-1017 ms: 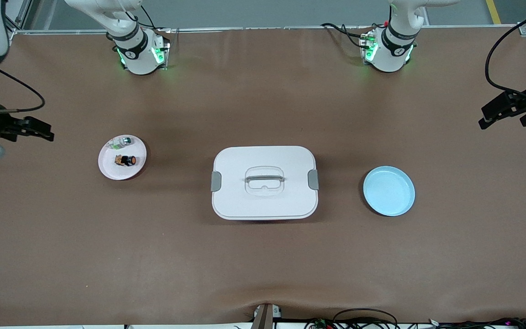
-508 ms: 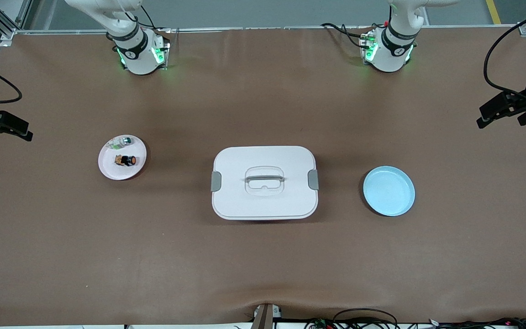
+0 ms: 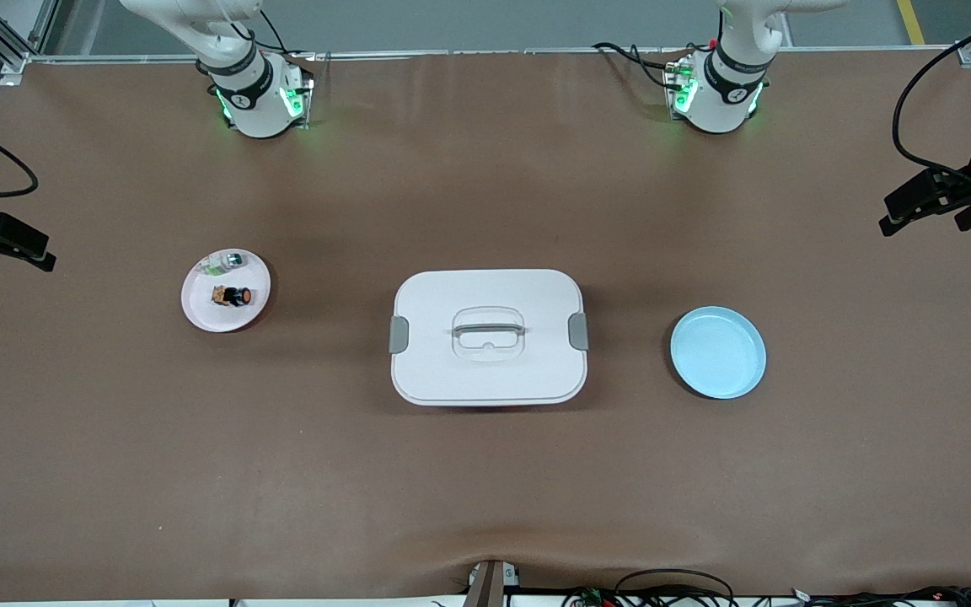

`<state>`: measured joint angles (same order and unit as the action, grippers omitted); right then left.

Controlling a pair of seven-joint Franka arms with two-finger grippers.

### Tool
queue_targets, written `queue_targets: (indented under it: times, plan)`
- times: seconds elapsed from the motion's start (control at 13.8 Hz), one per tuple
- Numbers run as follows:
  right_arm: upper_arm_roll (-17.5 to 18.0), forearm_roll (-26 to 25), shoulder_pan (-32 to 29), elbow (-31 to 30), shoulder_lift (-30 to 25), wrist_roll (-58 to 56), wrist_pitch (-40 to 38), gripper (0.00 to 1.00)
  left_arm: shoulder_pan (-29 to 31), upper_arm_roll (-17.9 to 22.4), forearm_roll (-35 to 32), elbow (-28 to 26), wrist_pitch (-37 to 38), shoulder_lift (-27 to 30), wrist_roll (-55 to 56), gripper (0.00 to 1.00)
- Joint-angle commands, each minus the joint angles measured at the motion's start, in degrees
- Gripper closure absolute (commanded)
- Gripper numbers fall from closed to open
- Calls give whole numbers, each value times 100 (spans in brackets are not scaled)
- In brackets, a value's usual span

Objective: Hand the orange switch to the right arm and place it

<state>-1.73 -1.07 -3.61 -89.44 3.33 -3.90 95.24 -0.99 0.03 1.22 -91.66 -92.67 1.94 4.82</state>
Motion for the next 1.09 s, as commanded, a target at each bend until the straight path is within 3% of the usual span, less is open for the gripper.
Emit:
queue_targets:
  times: [0.0, 1.02]
  plan:
    - [85, 10, -79, 216, 36, 118, -102, 0, -15, -11, 10, 113, 117, -35, 37, 0]
    - [50, 651, -439, 682, 18, 91, -357, 0, -15, -11, 18, 113, 117, -44, 28, 0]
